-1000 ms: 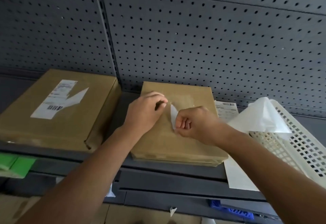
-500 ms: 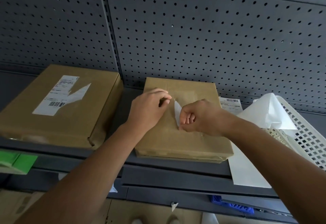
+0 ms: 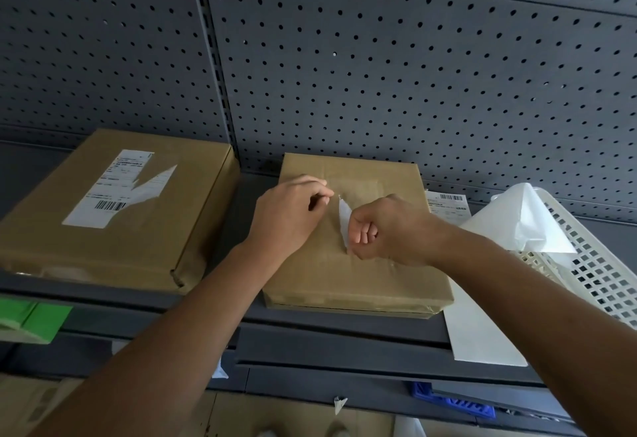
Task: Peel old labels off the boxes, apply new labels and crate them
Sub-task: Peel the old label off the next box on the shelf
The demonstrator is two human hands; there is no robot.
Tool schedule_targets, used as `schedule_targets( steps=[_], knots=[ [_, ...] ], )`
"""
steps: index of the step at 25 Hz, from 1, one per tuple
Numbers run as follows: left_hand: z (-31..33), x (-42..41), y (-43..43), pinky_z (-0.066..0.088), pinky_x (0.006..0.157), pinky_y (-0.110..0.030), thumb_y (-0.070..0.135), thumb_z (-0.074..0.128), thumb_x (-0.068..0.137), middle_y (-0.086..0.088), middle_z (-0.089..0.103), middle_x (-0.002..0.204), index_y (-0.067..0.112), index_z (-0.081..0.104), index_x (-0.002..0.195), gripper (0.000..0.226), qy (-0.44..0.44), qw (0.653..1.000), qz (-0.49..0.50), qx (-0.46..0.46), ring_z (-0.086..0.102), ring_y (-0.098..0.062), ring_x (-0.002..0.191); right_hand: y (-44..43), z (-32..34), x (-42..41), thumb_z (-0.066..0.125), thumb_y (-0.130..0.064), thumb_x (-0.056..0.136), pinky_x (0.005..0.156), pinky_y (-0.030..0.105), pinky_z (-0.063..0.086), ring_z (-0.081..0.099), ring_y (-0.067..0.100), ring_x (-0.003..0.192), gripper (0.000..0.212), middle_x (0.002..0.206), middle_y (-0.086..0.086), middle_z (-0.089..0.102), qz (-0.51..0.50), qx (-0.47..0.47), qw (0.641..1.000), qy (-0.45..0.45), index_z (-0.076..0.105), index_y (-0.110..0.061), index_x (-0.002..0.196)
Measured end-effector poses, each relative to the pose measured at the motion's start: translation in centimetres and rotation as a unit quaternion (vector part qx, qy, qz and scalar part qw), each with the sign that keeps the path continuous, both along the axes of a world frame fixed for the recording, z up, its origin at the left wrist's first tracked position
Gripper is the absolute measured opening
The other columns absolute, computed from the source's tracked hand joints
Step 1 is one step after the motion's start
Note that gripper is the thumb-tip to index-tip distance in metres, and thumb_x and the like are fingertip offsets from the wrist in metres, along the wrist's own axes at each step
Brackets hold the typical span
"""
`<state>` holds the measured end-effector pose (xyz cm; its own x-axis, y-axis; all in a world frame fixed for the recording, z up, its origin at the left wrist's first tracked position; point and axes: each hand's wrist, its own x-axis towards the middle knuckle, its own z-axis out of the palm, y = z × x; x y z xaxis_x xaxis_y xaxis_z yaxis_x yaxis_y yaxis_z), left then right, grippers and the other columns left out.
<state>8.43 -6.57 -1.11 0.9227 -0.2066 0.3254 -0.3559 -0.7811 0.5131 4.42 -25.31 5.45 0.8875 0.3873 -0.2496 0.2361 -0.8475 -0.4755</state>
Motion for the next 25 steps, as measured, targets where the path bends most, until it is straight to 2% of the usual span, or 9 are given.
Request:
schedule_targets(
  steps=[4,6,10,14,17,19,21,23,25],
  knots=[
    [-0.1,0.1,0.1,0.045,0.084,-0.019,0.027,0.063,0.096,0.019,0.068,0.122,0.032,0.076,0.106,0.017,0.003,1.000,-0.004,-0.013,0.062,0.000,0.107,-0.2,-0.7,-0.4,0.075,-0.016,0.079,0.064,0.006,0.043,0.057,-0.006,0.066,0.008,0.071,-0.013,0.064,-0.037,0.037,0.998,-0.032,0.070,-0.021,0.075],
    [-0.2,0.0,-0.1,0.044,0.083,-0.018,0.026,0.064,0.095,0.019,0.068,0.121,0.031,0.076,0.105,0.017,0.004,1.000,-0.008,-0.018,0.063,0.000,0.107,-0.5,-0.6,-0.6,0.076,-0.016,0.079,0.065,0.008,0.045,0.057,-0.004,0.066,0.008,0.072,-0.011,0.065,-0.045,0.057,0.997,-0.019,0.070,-0.020,0.075],
    [-0.2,0.1,0.0,0.044,0.082,-0.018,0.027,0.064,0.095,0.019,0.068,0.121,0.031,0.077,0.105,0.017,0.002,1.000,-0.005,-0.015,0.062,0.000,0.106,-0.2,-0.7,-0.4,0.075,-0.015,0.079,0.065,0.007,0.045,0.058,0.000,0.066,0.005,0.073,-0.010,0.066,-0.013,0.025,0.999,-0.036,0.070,-0.016,0.079],
    [-0.2,0.0,0.0,0.048,0.084,-0.021,0.026,0.064,0.095,0.018,0.068,0.121,0.031,0.077,0.105,0.017,0.003,1.000,-0.010,-0.025,0.063,0.000,0.107,-0.7,-0.9,-0.8,0.074,-0.011,0.080,0.063,0.006,0.044,0.058,0.000,0.064,0.006,0.076,-0.004,0.068,-0.057,0.079,0.994,-0.058,0.069,-0.015,0.079],
    [-0.2,0.0,0.0,0.049,0.085,-0.022,0.026,0.064,0.095,0.018,0.069,0.121,0.030,0.077,0.106,0.017,0.005,1.000,-0.011,-0.023,0.063,0.000,0.107,-0.7,-0.9,-0.7,0.075,-0.010,0.079,0.065,0.007,0.045,0.058,0.001,0.064,0.006,0.076,-0.004,0.068,-0.015,0.071,0.997,-0.038,0.071,-0.013,0.081],
    [-0.2,0.1,0.1,0.051,0.085,-0.024,0.027,0.064,0.095,0.018,0.068,0.121,0.031,0.077,0.105,0.017,0.003,1.000,-0.009,-0.023,0.063,0.001,0.106,-0.5,-1.3,-0.5,0.074,-0.010,0.079,0.064,0.006,0.044,0.057,0.000,0.061,0.005,0.072,-0.006,0.066,0.002,0.046,0.997,-0.067,0.071,-0.012,0.081],
    [-0.2,0.1,0.1,0.051,0.085,-0.024,0.026,0.064,0.095,0.018,0.068,0.121,0.031,0.077,0.105,0.017,0.001,1.000,-0.009,-0.022,0.063,0.000,0.106,-0.4,-1.5,-0.4,0.071,-0.010,0.082,0.060,0.006,0.042,0.056,-0.001,0.061,0.003,0.071,-0.007,0.063,-0.026,0.052,0.993,-0.104,0.069,-0.012,0.081],
    [-0.2,0.0,0.0,0.049,0.084,-0.021,0.027,0.064,0.095,0.018,0.068,0.121,0.031,0.077,0.106,0.017,-0.001,1.000,-0.010,-0.020,0.063,0.000,0.106,-0.8,-1.3,-0.7,0.070,-0.010,0.083,0.061,0.005,0.042,0.056,0.000,0.063,0.004,0.072,-0.007,0.064,-0.043,0.080,0.991,-0.095,0.069,-0.013,0.082],
    [-0.2,0.1,0.0,0.047,0.084,-0.020,0.027,0.064,0.095,0.018,0.068,0.122,0.031,0.077,0.106,0.017,-0.001,1.000,-0.007,-0.019,0.063,0.000,0.106,-1.0,-1.0,-0.8,0.072,-0.010,0.082,0.065,0.008,0.046,0.059,0.001,0.067,0.005,0.076,-0.007,0.066,-0.011,0.091,0.993,-0.069,0.071,-0.015,0.083]
  ],
)
